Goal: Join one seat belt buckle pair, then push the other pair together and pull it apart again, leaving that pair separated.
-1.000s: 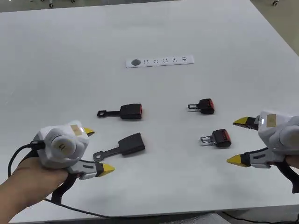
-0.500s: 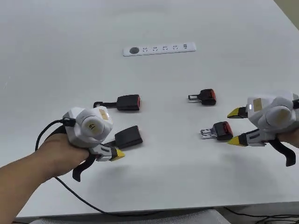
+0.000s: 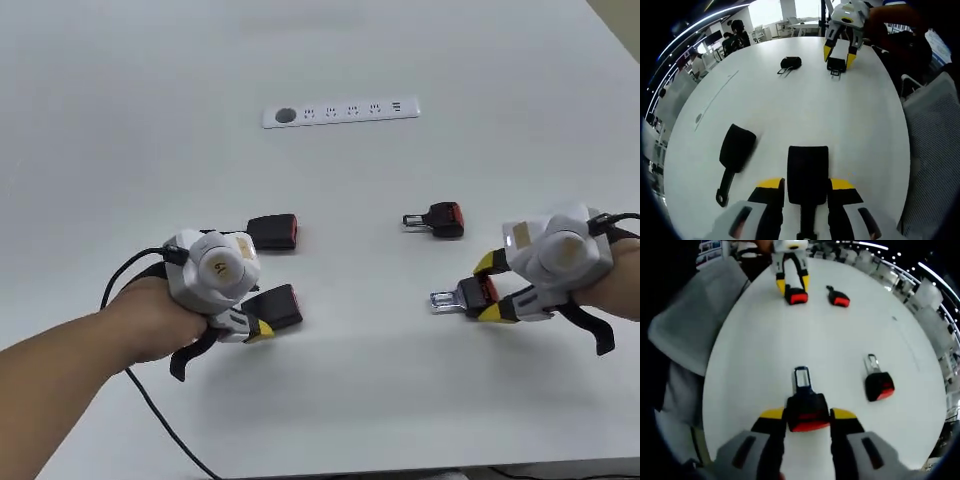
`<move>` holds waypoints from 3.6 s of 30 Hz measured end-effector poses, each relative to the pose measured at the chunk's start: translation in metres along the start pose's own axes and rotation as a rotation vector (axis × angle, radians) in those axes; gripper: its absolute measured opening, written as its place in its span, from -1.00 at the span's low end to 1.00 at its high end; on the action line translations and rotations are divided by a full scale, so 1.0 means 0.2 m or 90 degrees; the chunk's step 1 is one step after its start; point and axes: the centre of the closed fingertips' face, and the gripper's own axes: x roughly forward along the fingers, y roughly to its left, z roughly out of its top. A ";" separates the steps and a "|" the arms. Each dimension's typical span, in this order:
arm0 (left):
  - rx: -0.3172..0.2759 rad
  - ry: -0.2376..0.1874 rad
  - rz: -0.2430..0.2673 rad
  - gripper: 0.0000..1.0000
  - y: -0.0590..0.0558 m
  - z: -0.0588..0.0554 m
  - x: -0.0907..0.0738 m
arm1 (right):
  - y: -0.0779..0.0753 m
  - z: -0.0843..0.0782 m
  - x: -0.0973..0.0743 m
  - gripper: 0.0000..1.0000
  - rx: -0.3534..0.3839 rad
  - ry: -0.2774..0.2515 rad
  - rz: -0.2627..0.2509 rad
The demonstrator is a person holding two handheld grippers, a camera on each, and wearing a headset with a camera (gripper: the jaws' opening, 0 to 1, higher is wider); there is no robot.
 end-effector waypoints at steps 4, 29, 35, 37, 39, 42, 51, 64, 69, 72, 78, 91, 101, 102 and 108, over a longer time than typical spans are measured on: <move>0.060 0.008 -0.017 -0.36 -0.01 0.00 0.01 | 0.01 0.01 -0.01 -0.36 0.012 0.013 0.025; 0.184 0.016 -0.059 -0.37 -0.03 -0.01 0.02 | 0.00 0.01 0.02 -0.38 0.018 0.035 0.023; 0.173 0.009 -0.062 -0.37 -0.03 -0.01 0.02 | 0.02 0.07 0.05 -0.37 0.037 0.011 0.020; 0.175 0.008 -0.063 -0.37 -0.03 -0.01 0.02 | 0.04 0.10 0.07 -0.37 0.043 -0.002 0.020; 0.175 0.005 -0.064 -0.37 -0.03 -0.01 0.02 | 0.04 0.13 0.08 -0.37 0.045 -0.010 0.018; 0.172 0.003 -0.064 -0.36 -0.03 -0.01 0.02 | 0.07 0.19 0.11 -0.37 0.046 -0.023 0.018; 0.178 0.005 -0.067 -0.36 -0.03 -0.01 0.02 | 0.11 0.37 0.20 -0.37 0.041 -0.055 0.011; 0.190 0.015 -0.073 -0.35 -0.03 -0.02 0.02 | 0.14 0.65 0.34 -0.37 0.017 -0.097 0.005; 0.190 0.016 -0.075 -0.35 -0.03 -0.02 0.03 | 0.16 0.73 0.37 -0.37 0.007 -0.103 0.009; 0.193 0.017 -0.076 -0.35 -0.03 -0.02 0.03 | 0.16 0.76 0.39 -0.37 0.006 -0.103 0.004; 0.192 0.019 -0.080 -0.35 -0.03 -0.02 0.03 | 0.16 0.78 0.39 -0.38 0.004 -0.101 -0.002; 0.190 0.019 -0.084 -0.36 -0.03 -0.02 0.04 | 0.16 0.84 0.41 -0.41 0.001 -0.120 -0.002; 0.203 -0.001 -0.093 -0.36 -0.04 -0.02 0.03 | 0.16 0.86 0.42 -0.41 -0.002 -0.124 0.000; 0.205 0.000 -0.094 -0.36 -0.04 -0.02 0.04 | 0.16 0.86 0.42 -0.41 -0.003 -0.124 0.000; 0.213 0.006 -0.097 -0.36 -0.05 -0.02 0.04 | 0.16 0.88 0.43 -0.41 -0.008 -0.122 0.003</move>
